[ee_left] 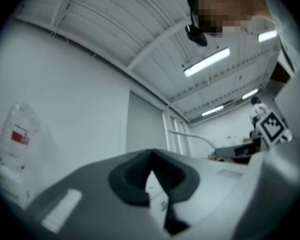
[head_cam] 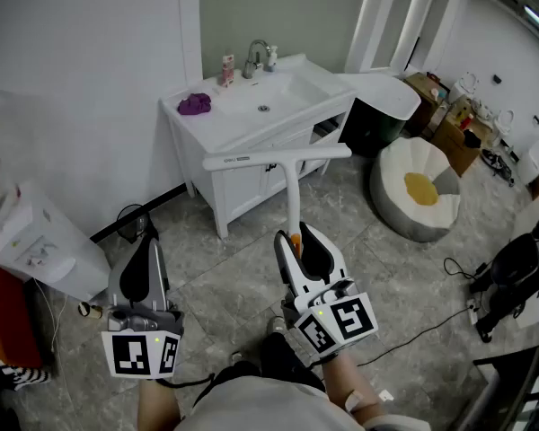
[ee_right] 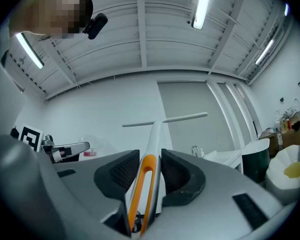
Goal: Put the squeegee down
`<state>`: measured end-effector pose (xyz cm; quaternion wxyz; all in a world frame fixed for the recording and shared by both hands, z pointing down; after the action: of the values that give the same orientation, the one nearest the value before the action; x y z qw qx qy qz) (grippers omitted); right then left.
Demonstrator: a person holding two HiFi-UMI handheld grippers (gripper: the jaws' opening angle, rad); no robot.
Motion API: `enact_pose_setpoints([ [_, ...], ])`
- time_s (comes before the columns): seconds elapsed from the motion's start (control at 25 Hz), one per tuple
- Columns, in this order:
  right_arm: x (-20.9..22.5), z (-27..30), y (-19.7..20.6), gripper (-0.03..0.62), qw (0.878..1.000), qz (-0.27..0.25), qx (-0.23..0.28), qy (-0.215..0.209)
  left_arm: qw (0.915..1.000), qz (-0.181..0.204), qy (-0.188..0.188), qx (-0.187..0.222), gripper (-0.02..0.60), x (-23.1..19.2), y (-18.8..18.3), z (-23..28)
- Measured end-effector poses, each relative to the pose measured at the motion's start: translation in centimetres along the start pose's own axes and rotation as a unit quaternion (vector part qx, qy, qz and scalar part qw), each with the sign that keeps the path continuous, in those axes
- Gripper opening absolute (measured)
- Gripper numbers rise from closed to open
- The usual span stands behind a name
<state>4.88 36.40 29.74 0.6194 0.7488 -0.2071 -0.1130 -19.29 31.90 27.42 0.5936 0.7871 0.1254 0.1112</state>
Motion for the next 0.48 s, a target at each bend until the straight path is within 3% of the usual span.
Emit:
enact_pose_setpoints([
  [0.48, -0.57, -0.77, -0.61, 0.135, 1.0, -0.005, 0.005, 0.007, 1.0, -0.003, 0.008, 0.004, 0.008, 0.34, -0.54, -0.63],
])
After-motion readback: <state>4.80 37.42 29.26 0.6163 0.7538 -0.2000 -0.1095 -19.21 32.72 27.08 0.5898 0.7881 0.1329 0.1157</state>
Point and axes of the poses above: the fingertips, and each gripper's own axes: z forward along the fingers, x to its right, y out of its underside, the point moved 5 cm from there along -z, backward along the fingers, and after that the axes turned 14 degrees about -y, right-handed, at the moved point
